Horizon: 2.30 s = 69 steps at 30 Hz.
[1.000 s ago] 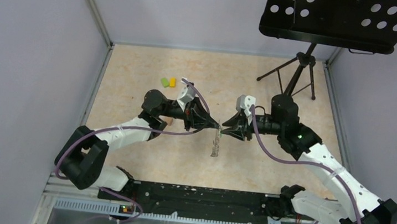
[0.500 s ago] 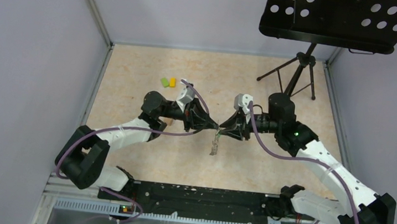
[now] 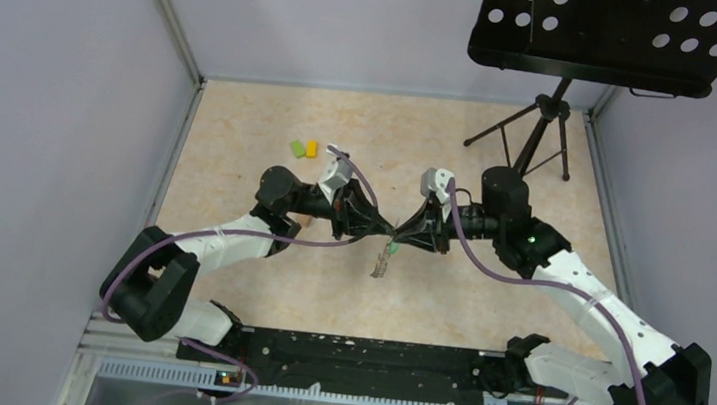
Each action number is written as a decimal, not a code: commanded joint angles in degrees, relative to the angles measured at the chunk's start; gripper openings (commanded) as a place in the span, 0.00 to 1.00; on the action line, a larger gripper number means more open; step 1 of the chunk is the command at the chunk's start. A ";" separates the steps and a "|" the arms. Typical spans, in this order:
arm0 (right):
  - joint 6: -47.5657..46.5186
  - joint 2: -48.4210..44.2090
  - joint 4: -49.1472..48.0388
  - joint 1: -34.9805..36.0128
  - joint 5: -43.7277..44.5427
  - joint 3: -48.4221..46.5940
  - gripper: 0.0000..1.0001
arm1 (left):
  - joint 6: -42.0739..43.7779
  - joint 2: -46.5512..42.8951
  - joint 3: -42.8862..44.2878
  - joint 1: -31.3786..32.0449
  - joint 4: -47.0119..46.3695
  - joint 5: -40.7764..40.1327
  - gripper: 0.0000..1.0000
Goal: Put the keys on the keyring
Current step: Adjust the key on the keyring.
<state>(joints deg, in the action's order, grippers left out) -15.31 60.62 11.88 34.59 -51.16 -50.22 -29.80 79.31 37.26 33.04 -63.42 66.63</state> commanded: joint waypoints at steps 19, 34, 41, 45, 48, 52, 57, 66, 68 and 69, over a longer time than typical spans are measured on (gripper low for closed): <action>0.36 0.89 -2.37 -0.57 -2.37 -1.51 0.04 | 3.22 -0.17 -0.28 -0.25 -1.72 -0.45 0.00; -0.66 -0.04 -0.37 -0.62 -2.64 -2.02 0.13 | 7.74 -0.05 -0.48 -0.25 1.47 0.04 0.00; -1.17 -1.12 0.10 -1.36 -2.41 -1.79 0.15 | 7.85 -0.01 -0.44 -0.20 1.67 0.07 0.00; -0.61 -0.41 -0.23 -1.37 -2.67 -1.86 0.11 | 7.41 0.14 -0.28 -0.25 1.46 0.10 0.00; -0.42 0.22 -0.46 -1.35 -2.85 -1.99 0.09 | 7.35 0.01 -0.29 -0.21 1.45 0.11 0.00; -0.08 0.79 -0.82 -1.37 -3.06 -1.99 0.07 | 7.07 0.01 -0.22 -0.23 1.31 0.10 0.00; 0.02 1.16 -1.16 -1.37 -3.16 -1.65 0.07 | 6.63 0.21 -0.08 -0.25 0.81 0.07 0.00; 0.54 2.04 -1.68 -1.37 -3.69 -1.69 0.04 | 6.20 0.50 -0.26 -0.25 0.14 -0.07 0.00; 0.83 2.03 -1.94 -1.37 -3.69 -1.64 0.04 | 6.25 0.47 -0.38 -0.25 0.06 -0.14 0.00; 0.89 2.04 -2.01 -1.37 -3.69 -1.64 0.04 | 6.20 0.49 -0.36 -0.24 0.01 -0.18 0.00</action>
<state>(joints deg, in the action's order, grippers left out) -14.87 62.43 12.56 33.82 -52.42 -50.24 -23.40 79.59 36.84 32.97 -60.36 66.89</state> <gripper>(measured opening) 0.044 0.004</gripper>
